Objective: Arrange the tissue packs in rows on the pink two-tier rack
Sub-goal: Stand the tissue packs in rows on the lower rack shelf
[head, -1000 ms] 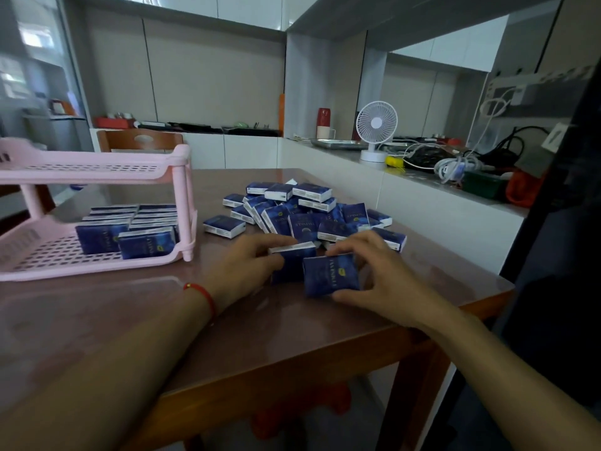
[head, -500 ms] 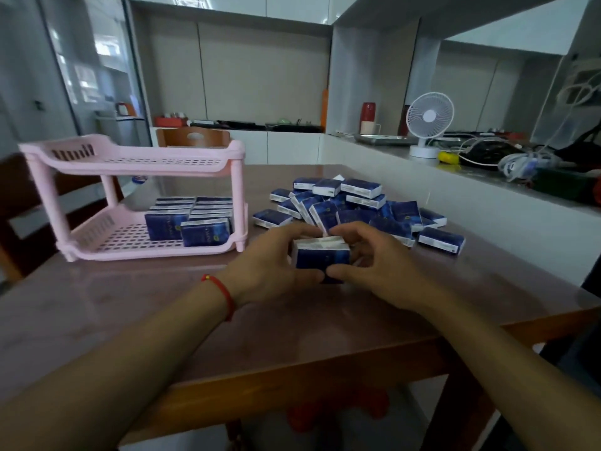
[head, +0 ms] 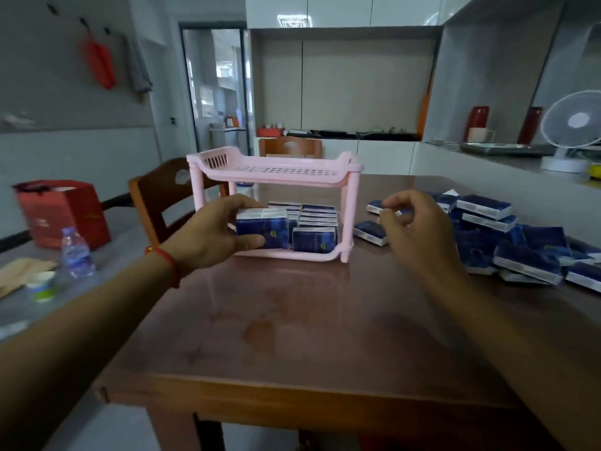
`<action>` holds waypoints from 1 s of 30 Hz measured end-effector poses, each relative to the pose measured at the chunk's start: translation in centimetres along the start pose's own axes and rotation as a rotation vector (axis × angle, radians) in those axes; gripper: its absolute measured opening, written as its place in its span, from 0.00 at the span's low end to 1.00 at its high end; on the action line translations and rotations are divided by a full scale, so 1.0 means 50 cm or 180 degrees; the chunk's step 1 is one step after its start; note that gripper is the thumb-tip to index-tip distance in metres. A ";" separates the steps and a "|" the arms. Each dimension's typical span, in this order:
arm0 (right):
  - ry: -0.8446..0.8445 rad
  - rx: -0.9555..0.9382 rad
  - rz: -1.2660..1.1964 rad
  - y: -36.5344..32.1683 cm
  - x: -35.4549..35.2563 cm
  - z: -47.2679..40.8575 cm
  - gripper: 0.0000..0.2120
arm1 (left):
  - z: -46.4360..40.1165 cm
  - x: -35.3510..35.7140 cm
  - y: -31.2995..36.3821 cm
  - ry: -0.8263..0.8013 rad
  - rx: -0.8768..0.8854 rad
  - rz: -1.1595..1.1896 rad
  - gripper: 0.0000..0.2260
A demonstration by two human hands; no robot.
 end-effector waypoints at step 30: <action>-0.0807 -0.0653 0.0359 0.087 0.114 -0.004 0.04 | -0.090 0.063 -0.070 0.0159 -0.0554 -0.0481 0.32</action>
Point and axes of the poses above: each hand's wrist, its own z-axis away from the middle knuckle, its own x-axis out of the palm, y = z × x, the point moved 6 cm from there along -z, towards the middle knuckle, and after that the axes turned 7 degrees about -x, right-handed, at the moved point
